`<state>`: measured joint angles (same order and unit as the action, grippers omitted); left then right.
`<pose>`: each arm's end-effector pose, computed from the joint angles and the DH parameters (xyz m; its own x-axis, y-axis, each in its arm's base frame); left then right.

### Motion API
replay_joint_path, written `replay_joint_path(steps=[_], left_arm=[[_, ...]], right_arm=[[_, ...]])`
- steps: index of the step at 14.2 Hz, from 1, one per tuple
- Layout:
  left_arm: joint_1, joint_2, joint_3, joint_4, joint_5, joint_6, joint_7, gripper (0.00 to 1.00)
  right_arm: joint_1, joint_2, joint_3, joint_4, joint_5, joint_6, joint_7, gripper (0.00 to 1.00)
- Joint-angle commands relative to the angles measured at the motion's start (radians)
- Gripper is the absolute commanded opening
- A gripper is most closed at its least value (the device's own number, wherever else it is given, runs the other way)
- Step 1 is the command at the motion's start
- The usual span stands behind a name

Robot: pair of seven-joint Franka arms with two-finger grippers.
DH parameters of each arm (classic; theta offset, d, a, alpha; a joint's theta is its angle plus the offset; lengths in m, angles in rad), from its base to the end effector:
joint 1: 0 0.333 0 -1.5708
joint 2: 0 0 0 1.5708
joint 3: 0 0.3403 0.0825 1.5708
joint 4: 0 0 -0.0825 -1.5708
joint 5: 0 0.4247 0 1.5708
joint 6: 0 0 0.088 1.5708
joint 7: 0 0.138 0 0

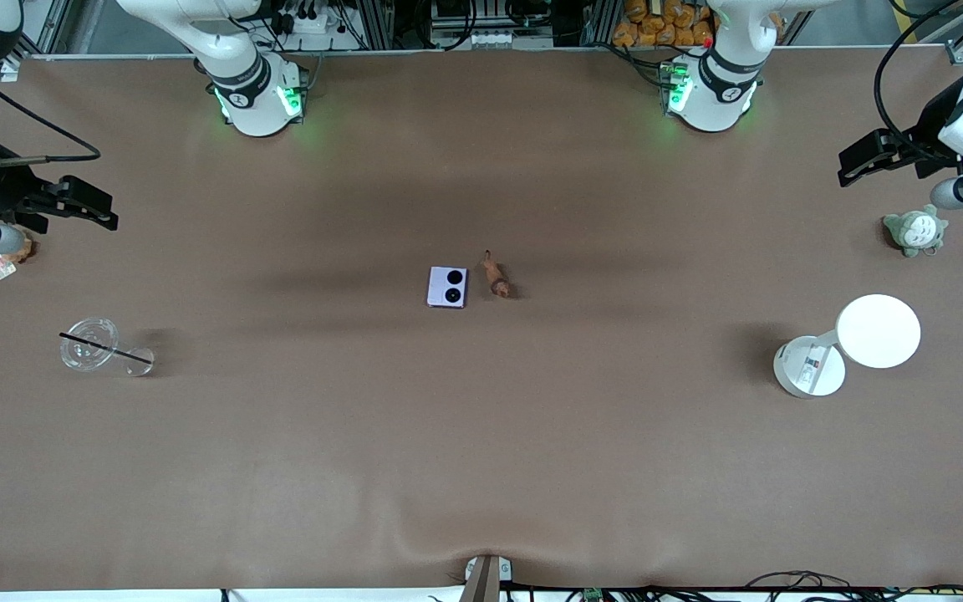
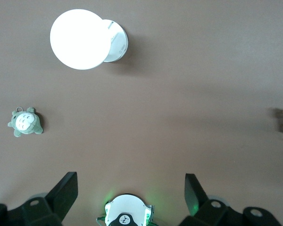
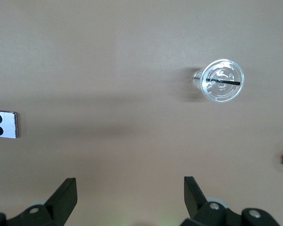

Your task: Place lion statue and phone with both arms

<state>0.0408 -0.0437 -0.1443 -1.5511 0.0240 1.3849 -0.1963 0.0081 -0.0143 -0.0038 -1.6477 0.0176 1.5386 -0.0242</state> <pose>0.5540 -0.0557 0.6379 0.9885 0.0986 -0.1143 0.0930 -0.9942 -0.0536 0.5812 0.0050 0.5845 0.9951 0.0290 -0.0942 0.0273 -0.9994 -0.0199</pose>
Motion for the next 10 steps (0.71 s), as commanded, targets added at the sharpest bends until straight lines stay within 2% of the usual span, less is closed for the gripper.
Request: replay_joint_path(steps=[1,10], left_arm=[[0.005,0.008,-0.001,0.017,-0.012,-0.021,-0.003,1.0],[-0.002,0.016,-0.008,0.014,-0.012,-0.046,-0.006,1.0]], right_arm=[[-0.022,0.002,0.016,-0.004,-0.01,-0.008,-0.013,1.0],[-0.02,0.03,0.016,-0.026,-0.002,-0.005,-0.011,1.0]])
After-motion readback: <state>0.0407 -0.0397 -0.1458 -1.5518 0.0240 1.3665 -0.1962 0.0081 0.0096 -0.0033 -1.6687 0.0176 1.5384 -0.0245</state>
